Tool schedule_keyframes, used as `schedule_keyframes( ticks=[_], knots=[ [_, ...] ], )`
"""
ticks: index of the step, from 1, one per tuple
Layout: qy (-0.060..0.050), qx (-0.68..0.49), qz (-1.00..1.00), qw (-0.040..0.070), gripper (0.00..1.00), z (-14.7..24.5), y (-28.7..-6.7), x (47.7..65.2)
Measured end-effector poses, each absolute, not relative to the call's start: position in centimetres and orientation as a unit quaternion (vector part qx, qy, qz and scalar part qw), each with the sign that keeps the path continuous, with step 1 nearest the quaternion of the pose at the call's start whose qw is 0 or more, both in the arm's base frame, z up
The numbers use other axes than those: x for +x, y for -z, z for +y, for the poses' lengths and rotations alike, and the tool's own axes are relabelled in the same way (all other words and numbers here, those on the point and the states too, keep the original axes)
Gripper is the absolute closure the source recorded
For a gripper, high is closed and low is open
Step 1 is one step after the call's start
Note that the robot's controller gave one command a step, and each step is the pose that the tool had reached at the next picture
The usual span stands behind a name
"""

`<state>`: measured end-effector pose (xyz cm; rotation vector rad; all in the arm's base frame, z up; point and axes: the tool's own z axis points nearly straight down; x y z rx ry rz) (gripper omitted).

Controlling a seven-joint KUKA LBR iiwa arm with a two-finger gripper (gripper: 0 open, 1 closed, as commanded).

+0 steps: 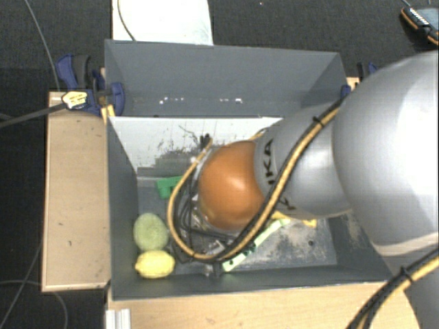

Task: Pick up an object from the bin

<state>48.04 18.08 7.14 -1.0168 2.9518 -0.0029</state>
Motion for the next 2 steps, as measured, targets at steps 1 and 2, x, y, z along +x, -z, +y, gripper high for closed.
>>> schedule_keyframes(
  ticks=[1,2],
  knots=[
    [-0.002,-0.248,0.969,-0.001,1.00,16.24,-7.04,49.58],
    [-0.002,-0.248,0.969,-0.001,1.00,16.25,-7.05,49.58]
  ],
)
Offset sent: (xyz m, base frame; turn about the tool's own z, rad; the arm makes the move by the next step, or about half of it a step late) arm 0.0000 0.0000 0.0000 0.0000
